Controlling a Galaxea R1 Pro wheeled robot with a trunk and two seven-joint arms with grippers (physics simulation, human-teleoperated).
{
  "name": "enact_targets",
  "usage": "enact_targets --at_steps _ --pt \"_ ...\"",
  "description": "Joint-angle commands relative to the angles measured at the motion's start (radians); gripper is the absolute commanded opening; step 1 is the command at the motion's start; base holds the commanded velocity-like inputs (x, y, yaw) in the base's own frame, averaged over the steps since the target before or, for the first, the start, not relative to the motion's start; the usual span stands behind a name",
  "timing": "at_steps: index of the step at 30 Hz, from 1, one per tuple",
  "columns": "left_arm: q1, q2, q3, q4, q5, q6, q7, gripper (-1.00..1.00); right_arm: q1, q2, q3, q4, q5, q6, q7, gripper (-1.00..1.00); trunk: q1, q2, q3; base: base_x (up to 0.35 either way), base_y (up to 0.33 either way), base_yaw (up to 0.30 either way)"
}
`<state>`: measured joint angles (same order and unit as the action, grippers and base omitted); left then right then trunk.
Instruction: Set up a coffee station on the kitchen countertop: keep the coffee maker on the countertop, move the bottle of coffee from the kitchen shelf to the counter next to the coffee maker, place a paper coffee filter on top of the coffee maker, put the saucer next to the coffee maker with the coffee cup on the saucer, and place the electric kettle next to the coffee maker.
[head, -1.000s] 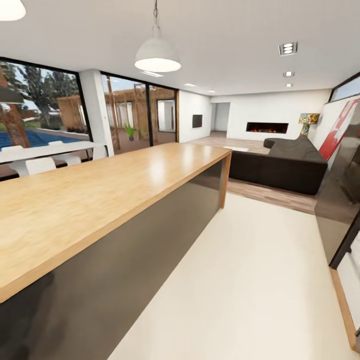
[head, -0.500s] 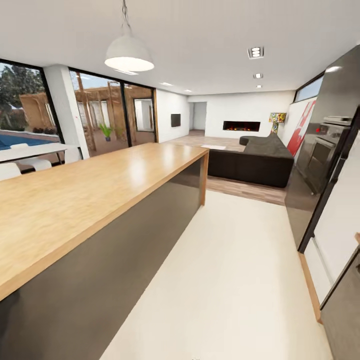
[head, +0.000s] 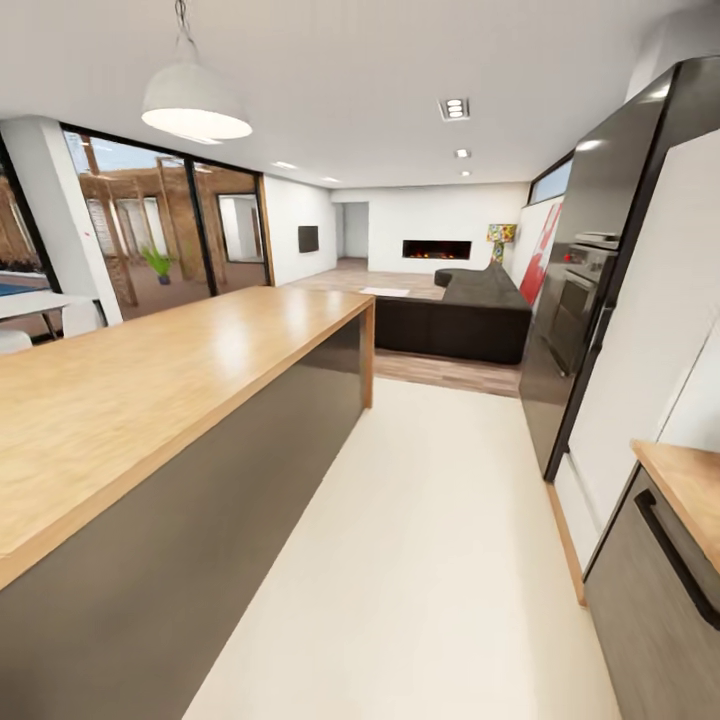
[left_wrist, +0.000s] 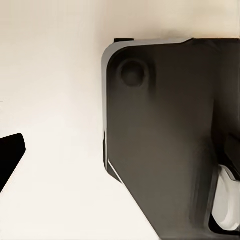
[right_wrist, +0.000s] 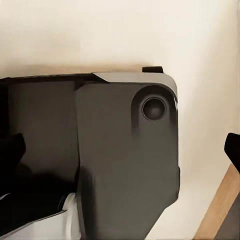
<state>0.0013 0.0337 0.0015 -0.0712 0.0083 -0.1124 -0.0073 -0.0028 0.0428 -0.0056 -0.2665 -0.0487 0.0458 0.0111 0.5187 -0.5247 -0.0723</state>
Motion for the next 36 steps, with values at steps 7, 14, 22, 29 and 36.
enact_targets --at_steps 7,14,22,29,36 --pt "-0.001 0.000 0.000 -0.001 0.001 -0.003 -0.001 1.00 0.000 0.000 -0.001 -0.002 -0.005 0.005 0.001 1.00 -0.027 0.048 0.018 0.000 0.000 -0.284" --pt "-0.001 0.000 0.000 -0.001 0.001 -0.003 -0.001 1.00 0.000 0.000 0.000 -0.002 -0.005 0.005 0.001 1.00 -0.053 0.097 0.037 0.000 0.000 -0.284" --pt "0.000 0.000 0.000 -0.001 0.001 -0.003 0.000 1.00 0.000 0.000 0.000 -0.002 -0.005 0.004 0.001 1.00 -0.069 0.125 0.047 0.000 0.000 -0.284" --pt "0.000 0.000 0.000 -0.001 0.001 -0.003 0.000 1.00 0.000 0.001 0.001 -0.002 -0.005 0.004 0.001 1.00 -0.069 0.125 0.044 0.000 0.000 -0.284" --pt "0.000 0.000 0.000 -0.001 0.001 -0.003 0.000 1.00 0.000 0.008 0.001 -0.002 -0.004 0.000 0.001 1.00 -0.069 0.125 0.043 0.000 0.000 -0.200"
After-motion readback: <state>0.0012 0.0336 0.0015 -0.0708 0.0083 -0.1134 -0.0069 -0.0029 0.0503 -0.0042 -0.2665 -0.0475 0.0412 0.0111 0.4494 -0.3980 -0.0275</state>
